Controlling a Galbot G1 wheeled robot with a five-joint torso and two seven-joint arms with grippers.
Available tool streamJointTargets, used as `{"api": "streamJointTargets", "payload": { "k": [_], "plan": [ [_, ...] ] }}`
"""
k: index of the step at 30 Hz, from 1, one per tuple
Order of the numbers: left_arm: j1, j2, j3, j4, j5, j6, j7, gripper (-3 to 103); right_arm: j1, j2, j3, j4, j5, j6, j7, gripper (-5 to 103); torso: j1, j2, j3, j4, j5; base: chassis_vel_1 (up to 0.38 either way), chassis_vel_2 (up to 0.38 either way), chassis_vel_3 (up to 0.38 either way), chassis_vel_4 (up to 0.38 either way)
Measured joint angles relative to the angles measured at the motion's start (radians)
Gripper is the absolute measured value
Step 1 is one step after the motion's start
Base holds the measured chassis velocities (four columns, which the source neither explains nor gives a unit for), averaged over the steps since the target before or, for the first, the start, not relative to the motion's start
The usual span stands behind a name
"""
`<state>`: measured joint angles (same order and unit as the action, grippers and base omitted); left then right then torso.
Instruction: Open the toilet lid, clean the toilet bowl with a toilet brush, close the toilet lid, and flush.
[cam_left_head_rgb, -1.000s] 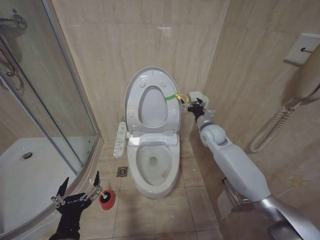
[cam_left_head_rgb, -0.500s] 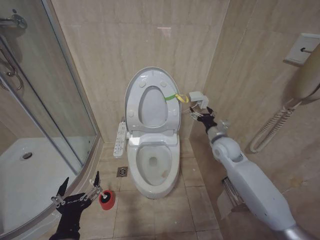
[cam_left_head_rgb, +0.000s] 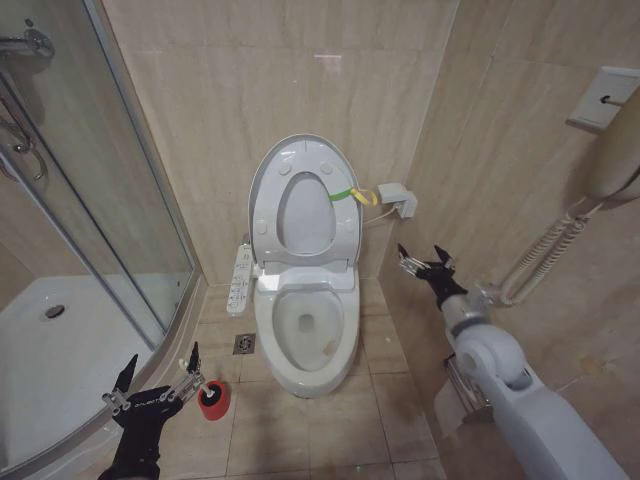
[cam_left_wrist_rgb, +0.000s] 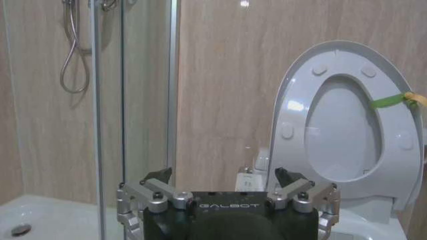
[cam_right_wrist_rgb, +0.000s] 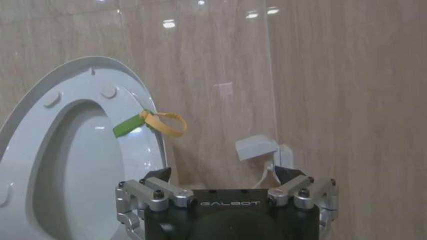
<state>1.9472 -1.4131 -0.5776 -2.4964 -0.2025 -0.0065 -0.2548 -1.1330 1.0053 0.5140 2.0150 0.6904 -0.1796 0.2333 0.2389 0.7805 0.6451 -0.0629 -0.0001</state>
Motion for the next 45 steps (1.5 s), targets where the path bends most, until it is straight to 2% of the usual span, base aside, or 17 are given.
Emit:
{"api": "streamJointTargets", "payload": {
  "k": [9,14,28,37,45],
  "plan": [
    [0.0,0.0,0.0,0.0,0.0,0.0,0.0,100,-0.162,0.062,0.057,0.06,-0.055,0.042,-0.056,100,0.0,0.0,0.0,0.0,0.0,0.0,0.0,0.0,0.0],
    [0.0,0.0,0.0,0.0,0.0,0.0,0.0,100,-0.189,0.083,0.067,0.082,-0.067,0.046,-0.065,100,0.0,0.0,0.0,0.0001,0.0,0.0,0.0,0.0,0.0],
    [0.0,0.0,0.0,0.0,0.0,0.0,0.0,100,-0.35,0.215,0.127,0.199,-0.158,0.049,-0.094,100,0.0,0.0,0.0,-0.0001,0.0,0.0,0.0,0.0,0.0],
    [0.0,0.0,0.0,0.0,0.0,0.0,0.0,100,-0.413,0.269,0.145,0.249,-0.208,0.06,-0.15,100,0.0,0.0,0.0,0.0,0.0002,0.0,0.0,0.0,0.0],
    [0.0,0.0,0.0,0.0,0.0,0.0,0.0,100,-0.45,0.294,0.15,0.28,-0.233,0.079,-0.164,100,0.0,0.0,0.0,0.0,0.0001,0.0,0.0,0.0,0.0]
  ]
}}
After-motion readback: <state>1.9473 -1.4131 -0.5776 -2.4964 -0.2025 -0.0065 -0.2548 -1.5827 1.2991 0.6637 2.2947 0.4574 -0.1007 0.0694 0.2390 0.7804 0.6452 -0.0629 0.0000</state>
